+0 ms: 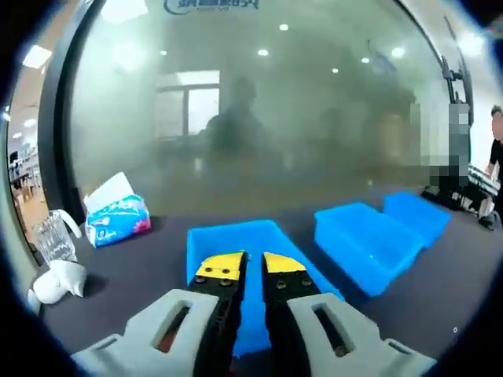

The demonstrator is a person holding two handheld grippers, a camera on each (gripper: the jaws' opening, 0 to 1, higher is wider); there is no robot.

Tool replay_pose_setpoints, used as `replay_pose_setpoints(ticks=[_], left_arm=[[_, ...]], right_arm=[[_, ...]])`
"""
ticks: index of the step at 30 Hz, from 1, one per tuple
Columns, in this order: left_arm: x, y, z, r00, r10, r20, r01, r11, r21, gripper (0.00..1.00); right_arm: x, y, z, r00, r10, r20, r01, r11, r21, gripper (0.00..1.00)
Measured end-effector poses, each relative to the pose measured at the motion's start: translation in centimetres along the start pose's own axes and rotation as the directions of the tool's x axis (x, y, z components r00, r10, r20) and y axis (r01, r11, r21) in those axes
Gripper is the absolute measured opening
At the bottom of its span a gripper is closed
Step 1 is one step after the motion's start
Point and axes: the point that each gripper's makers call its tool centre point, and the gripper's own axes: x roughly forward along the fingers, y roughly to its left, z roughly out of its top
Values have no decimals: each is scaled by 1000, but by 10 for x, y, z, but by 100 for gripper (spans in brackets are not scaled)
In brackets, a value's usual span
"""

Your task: Sort the screws, nuts, and washers into the corresponding bins

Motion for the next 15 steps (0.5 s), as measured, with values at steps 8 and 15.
replay_pose_setpoints(ticks=[8, 15], left_arm=[[-6, 3, -3, 1000, 0, -1, 0, 1000, 21, 26], [-22, -7, 1, 998, -49, 30, 49, 999, -5, 35]], right_arm=[[2, 4, -2, 1000, 9, -5, -9, 1000, 4, 33], [4, 7, -1, 1000, 19, -7, -19, 1000, 1, 33]])
